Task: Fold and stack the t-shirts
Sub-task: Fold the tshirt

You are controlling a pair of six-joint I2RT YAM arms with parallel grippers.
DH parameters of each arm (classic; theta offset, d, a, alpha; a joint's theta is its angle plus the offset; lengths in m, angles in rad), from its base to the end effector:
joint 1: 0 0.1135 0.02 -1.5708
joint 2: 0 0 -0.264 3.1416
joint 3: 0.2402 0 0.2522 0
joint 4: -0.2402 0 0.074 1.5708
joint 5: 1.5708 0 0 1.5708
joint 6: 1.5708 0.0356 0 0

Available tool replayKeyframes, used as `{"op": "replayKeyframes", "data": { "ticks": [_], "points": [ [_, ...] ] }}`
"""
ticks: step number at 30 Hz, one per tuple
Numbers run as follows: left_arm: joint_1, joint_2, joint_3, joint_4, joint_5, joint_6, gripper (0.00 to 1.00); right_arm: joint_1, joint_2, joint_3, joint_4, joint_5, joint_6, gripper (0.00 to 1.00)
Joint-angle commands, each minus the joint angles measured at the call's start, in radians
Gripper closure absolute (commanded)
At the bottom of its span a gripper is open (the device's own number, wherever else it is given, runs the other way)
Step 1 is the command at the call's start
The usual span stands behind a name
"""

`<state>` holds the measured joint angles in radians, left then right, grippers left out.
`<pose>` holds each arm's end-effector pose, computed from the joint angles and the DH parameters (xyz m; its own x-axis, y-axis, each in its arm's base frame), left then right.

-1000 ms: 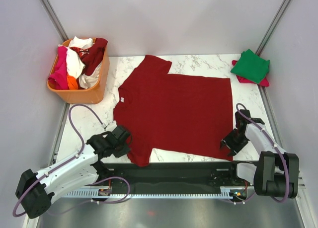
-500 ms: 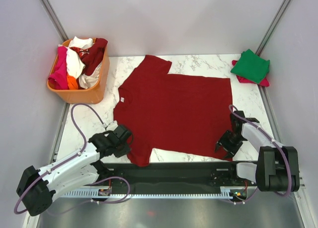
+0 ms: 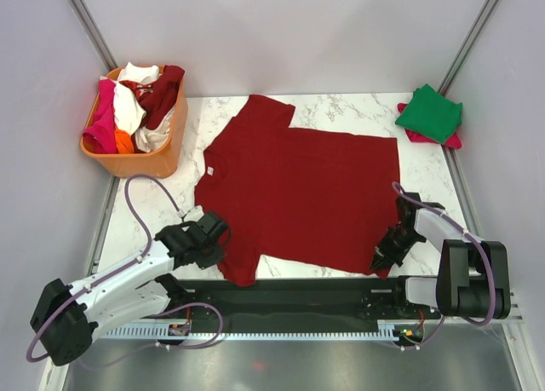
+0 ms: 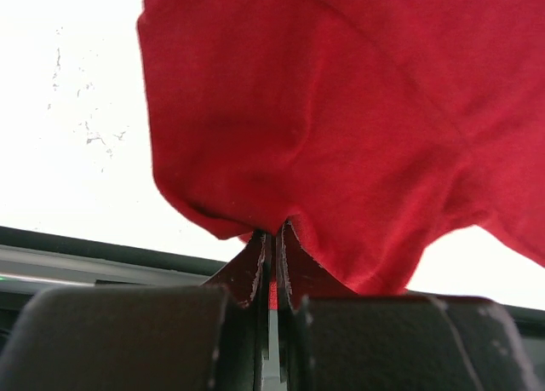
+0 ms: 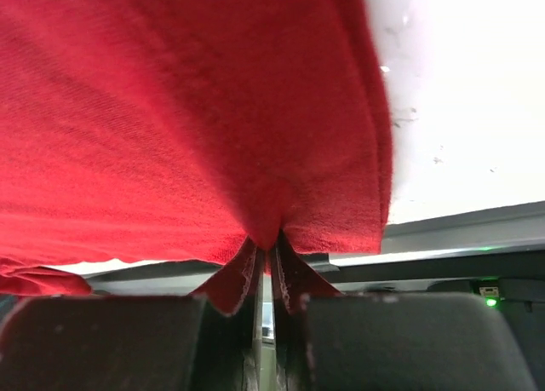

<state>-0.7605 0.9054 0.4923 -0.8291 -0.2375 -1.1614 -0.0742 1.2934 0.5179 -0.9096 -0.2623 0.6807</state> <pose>0.1076 -0.0908 0.1750 -0.8371 -0.4343 -0.3327 -0.3843 0.8996 -0.2074 0.1525 -0.0021 0.1311 -0.7063 0.6620 0.2508 0.7021 0.7004 0.1284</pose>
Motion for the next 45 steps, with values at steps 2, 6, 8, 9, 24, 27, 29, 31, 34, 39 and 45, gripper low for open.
{"op": "replayKeyframes", "data": {
  "ticks": [2, 6, 8, 9, 24, 27, 29, 31, 34, 39, 45],
  "points": [
    [0.003, -0.045, 0.11, -0.021, -0.051, 0.042, 0.98, -0.001, -0.028, 0.028, 0.129, 0.1, -0.052, 0.88],
    [0.003, -0.071, 0.231, -0.125, -0.094, 0.077, 0.98, -0.001, -0.11, 0.016, 0.126, 0.081, -0.024, 0.91],
    [0.004, -0.071, 0.301, -0.172, -0.115, 0.104, 0.98, -0.001, -0.143, 0.034, 0.129, 0.069, -0.014, 0.91],
    [0.004, -0.071, 0.321, -0.182, -0.12, 0.114, 0.98, -0.001, -0.169, 0.047, 0.127, 0.06, -0.009, 0.91],
    [0.141, 0.226, 0.719, -0.186, -0.109, 0.373, 0.98, -0.001, -0.168, 0.358, 0.143, 0.052, -0.041, 0.98],
    [0.214, 0.318, 0.795, -0.14, -0.047, 0.457, 0.98, -0.001, -0.119, 0.407, 0.173, 0.049, -0.026, 0.98],
    [0.268, 0.377, 0.854, -0.127, -0.008, 0.514, 0.98, -0.001, -0.094, 0.432, 0.202, 0.054, -0.018, 0.97],
    [0.308, 0.464, 0.919, -0.12, 0.009, 0.558, 0.98, -0.001, -0.051, 0.461, 0.225, 0.057, -0.012, 0.97],
    [0.339, 0.58, 1.011, -0.108, 0.023, 0.608, 0.98, -0.001, 0.009, 0.482, 0.256, 0.051, -0.007, 0.97],
    [0.386, 0.776, 1.179, -0.1, 0.09, 0.672, 0.98, -0.001, 0.116, 0.519, 0.29, 0.069, -0.007, 0.97],
    [0.418, 1.024, 1.365, -0.105, 0.118, 0.716, 0.98, -0.001, 0.24, 0.564, 0.324, 0.092, -0.006, 0.95]
  ]
}}
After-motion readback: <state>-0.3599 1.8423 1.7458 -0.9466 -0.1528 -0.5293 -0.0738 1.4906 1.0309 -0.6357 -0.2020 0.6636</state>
